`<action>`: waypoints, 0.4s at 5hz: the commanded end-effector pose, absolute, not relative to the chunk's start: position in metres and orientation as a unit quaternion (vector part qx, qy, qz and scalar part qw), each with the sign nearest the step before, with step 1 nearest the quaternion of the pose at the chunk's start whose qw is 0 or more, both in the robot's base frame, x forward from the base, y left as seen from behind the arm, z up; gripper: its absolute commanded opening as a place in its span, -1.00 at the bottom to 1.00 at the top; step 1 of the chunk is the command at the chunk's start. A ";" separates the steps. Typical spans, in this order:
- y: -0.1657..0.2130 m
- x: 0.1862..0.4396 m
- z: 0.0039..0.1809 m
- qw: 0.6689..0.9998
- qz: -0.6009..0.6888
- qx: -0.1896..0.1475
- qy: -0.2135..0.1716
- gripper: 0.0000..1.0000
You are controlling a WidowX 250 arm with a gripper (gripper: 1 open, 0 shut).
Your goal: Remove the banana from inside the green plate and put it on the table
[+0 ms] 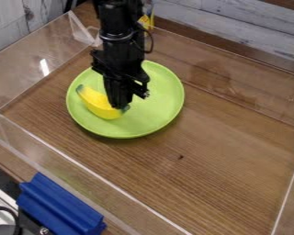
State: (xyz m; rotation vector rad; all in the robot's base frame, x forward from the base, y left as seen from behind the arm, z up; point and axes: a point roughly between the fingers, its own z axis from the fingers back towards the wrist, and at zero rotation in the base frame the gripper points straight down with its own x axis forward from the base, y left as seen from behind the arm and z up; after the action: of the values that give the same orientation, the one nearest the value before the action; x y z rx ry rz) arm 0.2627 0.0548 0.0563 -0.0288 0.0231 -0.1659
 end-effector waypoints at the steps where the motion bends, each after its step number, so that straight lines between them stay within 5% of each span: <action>1: 0.056 0.276 0.076 0.996 -0.091 0.001 -0.023 -1.00; 2: 0.056 0.277 0.079 0.995 -0.094 0.005 -0.026 -1.00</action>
State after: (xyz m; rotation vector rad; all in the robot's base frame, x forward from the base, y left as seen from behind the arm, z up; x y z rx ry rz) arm 0.2655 0.0560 0.0595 -0.0155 0.0193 -0.1736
